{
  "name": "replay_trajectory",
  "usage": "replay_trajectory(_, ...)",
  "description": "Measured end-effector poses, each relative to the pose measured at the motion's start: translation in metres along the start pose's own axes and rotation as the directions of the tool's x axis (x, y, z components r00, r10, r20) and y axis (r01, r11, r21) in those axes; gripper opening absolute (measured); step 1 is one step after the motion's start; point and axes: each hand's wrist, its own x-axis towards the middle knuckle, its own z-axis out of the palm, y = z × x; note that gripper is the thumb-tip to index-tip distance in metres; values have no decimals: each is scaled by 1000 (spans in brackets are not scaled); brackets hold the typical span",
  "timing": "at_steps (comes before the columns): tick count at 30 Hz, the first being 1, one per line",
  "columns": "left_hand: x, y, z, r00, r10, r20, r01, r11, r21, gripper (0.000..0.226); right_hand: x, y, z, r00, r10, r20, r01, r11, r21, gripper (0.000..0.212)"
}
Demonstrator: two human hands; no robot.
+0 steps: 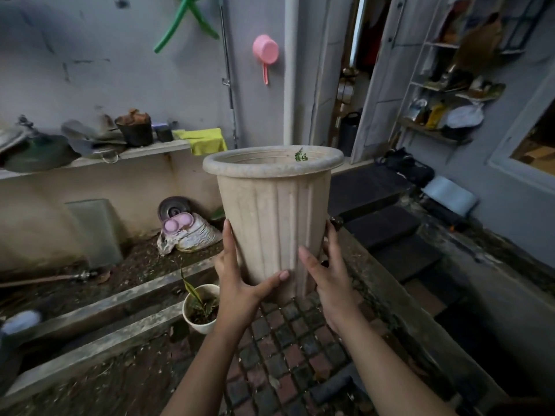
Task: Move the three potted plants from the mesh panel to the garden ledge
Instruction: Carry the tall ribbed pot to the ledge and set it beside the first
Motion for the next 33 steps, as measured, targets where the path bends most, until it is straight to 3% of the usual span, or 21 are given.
replay_trajectory(8, 131, -121, 52, 989, -139, -39, 143, 983, 111, 136, 159, 115, -22, 992, 107, 68, -107, 994, -5, 98)
replay_trajectory(16, 224, -373, 88, 994, -96, -48, 99, 993, 60, 140, 286, 337, -40, 989, 109, 100, -108, 994, -11, 94)
replay_trajectory(21, 232, -559, 106, 998, -6, -59, 8, 999, 35, 131, 315, 520, -54, 991, 60, 122, -62, 998, 16, 85)
replay_trajectory(25, 219, -686, 118, 999, 18, -33, -17, 998, 52, 138, 322, 648, -63, 992, 26, 123, -27, 1000, 2, 88)
replay_trajectory(29, 202, -785, 125, 999, 33, -17, -32, 997, 73, 140, 320, 756, -75, 995, -12, 96, 14, 1000, -13, 85)
replay_trajectory(33, 189, -855, 135, 999, 5, -41, -5, 1000, -11, 134, 318, 833, -86, 993, -71, 94, 73, 997, -18, 78)
